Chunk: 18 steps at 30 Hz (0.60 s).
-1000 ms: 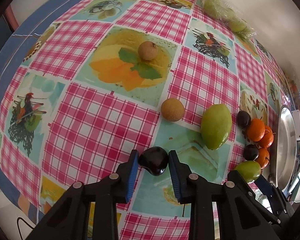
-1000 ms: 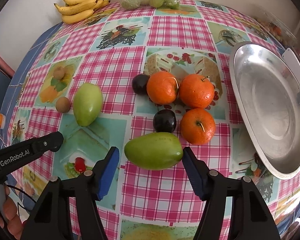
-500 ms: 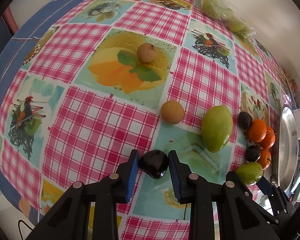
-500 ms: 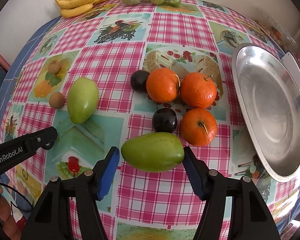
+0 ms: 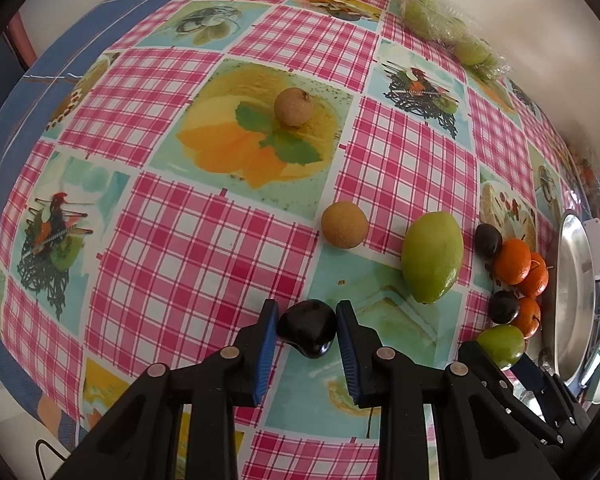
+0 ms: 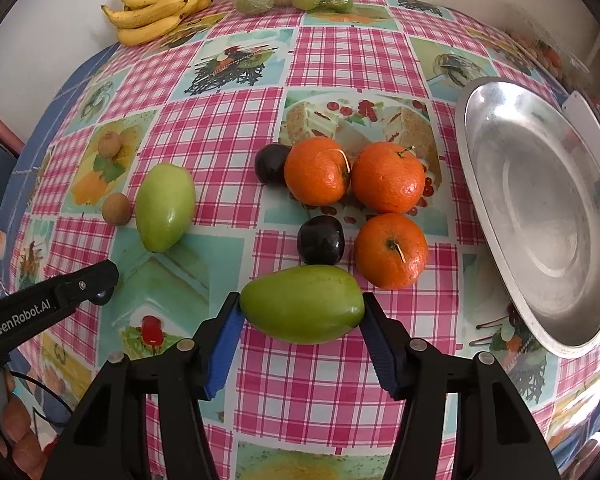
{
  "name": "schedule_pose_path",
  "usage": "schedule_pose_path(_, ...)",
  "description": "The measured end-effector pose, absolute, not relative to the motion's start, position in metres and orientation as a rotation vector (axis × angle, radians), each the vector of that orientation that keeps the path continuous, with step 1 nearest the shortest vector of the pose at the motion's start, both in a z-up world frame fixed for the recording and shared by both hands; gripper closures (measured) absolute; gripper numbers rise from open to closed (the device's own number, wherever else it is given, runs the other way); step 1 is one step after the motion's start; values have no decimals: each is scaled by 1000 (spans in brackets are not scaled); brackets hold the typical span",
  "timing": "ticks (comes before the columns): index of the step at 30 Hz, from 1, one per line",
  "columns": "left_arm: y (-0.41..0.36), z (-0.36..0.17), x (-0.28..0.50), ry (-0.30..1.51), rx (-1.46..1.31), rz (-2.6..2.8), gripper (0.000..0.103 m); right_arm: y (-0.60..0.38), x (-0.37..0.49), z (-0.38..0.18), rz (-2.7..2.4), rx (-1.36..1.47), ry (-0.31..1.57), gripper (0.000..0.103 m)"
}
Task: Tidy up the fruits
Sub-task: 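Grasp the green mango with the right tool while the left tool holds the black plum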
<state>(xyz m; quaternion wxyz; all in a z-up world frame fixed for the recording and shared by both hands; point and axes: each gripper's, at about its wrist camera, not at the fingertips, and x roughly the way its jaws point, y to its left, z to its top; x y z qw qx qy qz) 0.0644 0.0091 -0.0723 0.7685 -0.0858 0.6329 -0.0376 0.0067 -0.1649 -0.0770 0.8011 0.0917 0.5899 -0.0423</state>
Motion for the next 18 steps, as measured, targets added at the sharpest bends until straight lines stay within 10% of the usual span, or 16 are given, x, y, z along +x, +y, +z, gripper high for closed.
schedule_pose_path(18,16,-22,58,1218,-245,-89,72,-183,-5,-38,-14,420,1143,43)
